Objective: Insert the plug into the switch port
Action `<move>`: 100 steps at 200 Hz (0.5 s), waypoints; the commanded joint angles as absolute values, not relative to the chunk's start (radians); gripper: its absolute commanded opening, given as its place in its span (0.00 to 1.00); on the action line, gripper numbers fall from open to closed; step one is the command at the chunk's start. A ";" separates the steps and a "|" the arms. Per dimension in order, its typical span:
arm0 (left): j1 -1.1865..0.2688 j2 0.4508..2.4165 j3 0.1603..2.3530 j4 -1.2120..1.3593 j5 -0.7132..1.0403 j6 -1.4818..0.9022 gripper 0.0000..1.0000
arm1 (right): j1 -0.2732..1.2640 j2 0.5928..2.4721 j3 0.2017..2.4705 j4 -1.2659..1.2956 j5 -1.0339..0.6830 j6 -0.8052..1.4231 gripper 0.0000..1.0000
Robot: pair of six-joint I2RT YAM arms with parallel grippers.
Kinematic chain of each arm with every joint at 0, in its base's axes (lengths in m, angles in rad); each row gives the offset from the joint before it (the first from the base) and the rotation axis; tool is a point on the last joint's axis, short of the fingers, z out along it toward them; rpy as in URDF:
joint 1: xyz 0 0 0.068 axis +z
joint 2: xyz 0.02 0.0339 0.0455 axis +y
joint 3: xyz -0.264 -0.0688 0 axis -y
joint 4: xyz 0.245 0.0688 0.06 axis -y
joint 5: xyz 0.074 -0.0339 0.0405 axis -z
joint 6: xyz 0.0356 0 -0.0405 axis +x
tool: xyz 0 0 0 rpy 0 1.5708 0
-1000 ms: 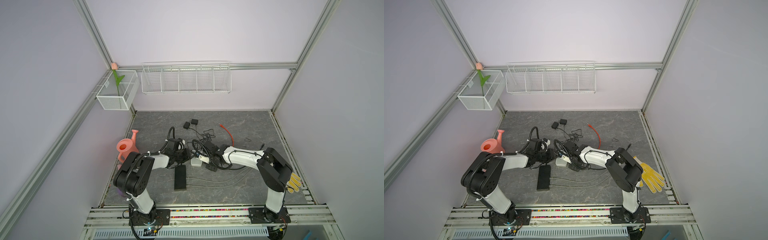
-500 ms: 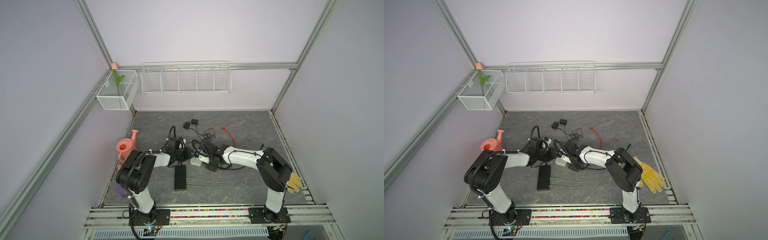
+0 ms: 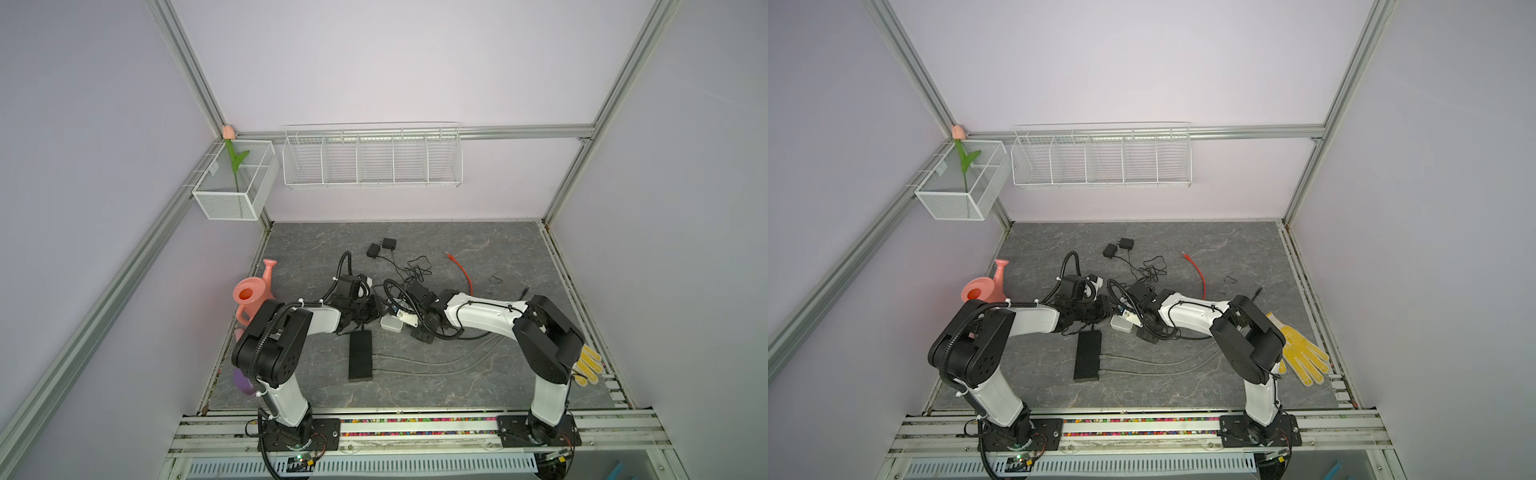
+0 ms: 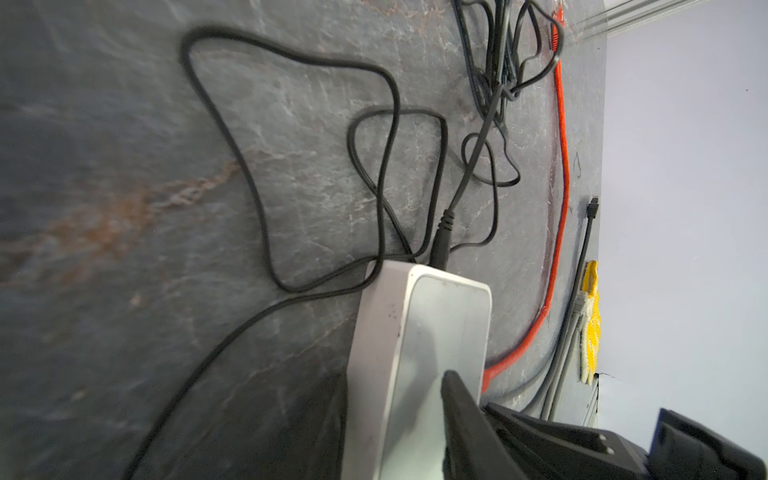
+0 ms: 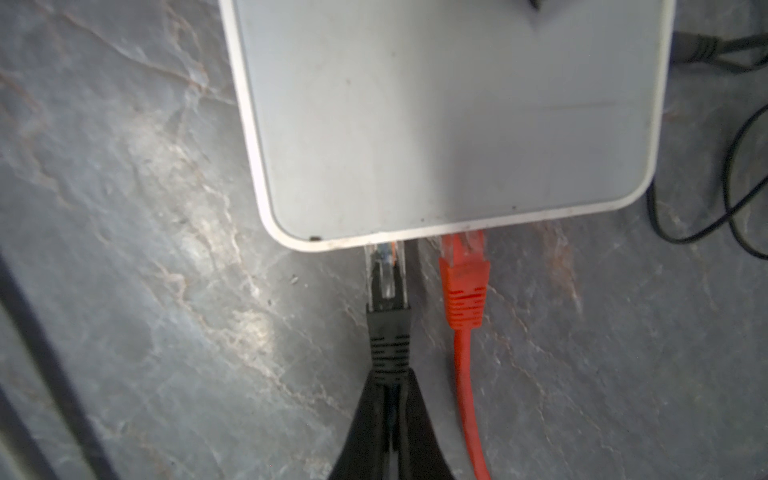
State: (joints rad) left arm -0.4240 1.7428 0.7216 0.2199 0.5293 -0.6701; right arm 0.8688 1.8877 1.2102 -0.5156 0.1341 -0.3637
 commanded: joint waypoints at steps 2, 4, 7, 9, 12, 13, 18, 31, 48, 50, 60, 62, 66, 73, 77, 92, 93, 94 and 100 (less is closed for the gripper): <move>-0.435 1.733 0.703 0.203 0.535 -0.650 0.37 | 0.877 1.856 1.221 -0.463 0.102 -0.360 0.07; -0.434 1.733 0.704 0.203 0.537 -0.650 0.37 | 0.878 1.856 1.221 -0.463 0.101 -0.359 0.07; -0.434 1.733 0.703 0.204 0.537 -0.651 0.37 | 0.877 1.856 1.221 -0.463 0.100 -0.359 0.07; -0.435 1.732 0.703 0.204 0.536 -0.651 0.37 | 0.877 1.855 1.221 -0.463 0.100 -0.360 0.07; -0.436 1.734 0.702 0.204 0.537 -0.650 0.37 | 0.877 1.855 1.221 -0.463 0.099 -0.359 0.07; -0.435 1.733 0.703 0.205 0.537 -0.650 0.37 | 0.877 1.855 1.221 -0.463 0.098 -0.360 0.07; -0.435 1.733 0.701 0.206 0.537 -0.650 0.37 | 0.879 1.853 1.220 -0.463 0.095 -0.358 0.07; -0.435 1.732 0.699 0.206 0.536 -0.651 0.37 | 0.881 1.850 1.218 -0.461 0.094 -0.358 0.07; -0.434 1.731 0.699 0.207 0.536 -0.652 0.37 | 0.881 1.845 1.212 -0.457 0.088 -0.356 0.07; -0.435 1.730 0.698 0.207 0.536 -0.652 0.37 | 0.881 1.844 1.211 -0.456 0.089 -0.357 0.07; -0.435 1.729 0.696 0.207 0.537 -0.652 0.37 | 0.882 1.840 1.207 -0.456 0.089 -0.355 0.07; -0.434 1.729 0.696 0.208 0.537 -0.651 0.37 | 0.882 1.838 1.206 -0.457 0.090 -0.353 0.07; -0.435 1.728 0.695 0.208 0.536 -0.650 0.37 | 0.882 1.837 1.204 -0.456 0.090 -0.352 0.07; -0.435 1.728 0.696 0.206 0.536 -0.651 0.37 | 0.883 1.834 1.201 -0.455 0.092 -0.351 0.07; -0.435 1.726 0.696 0.206 0.536 -0.650 0.37 | 0.882 1.832 1.200 -0.455 0.093 -0.351 0.07; -0.435 1.723 0.695 0.203 0.534 -0.648 0.37 | 0.883 1.830 1.196 -0.458 0.098 -0.347 0.07; -0.435 1.722 0.694 0.202 0.534 -0.648 0.37 | 0.882 1.830 1.195 -0.459 0.099 -0.347 0.07; -0.435 1.722 0.695 0.202 0.534 -0.647 0.37 | 0.883 1.830 1.195 -0.459 0.099 -0.347 0.07; -0.435 1.720 0.693 0.200 0.531 -0.647 0.37 | 0.882 1.830 1.195 -0.462 0.102 -0.347 0.07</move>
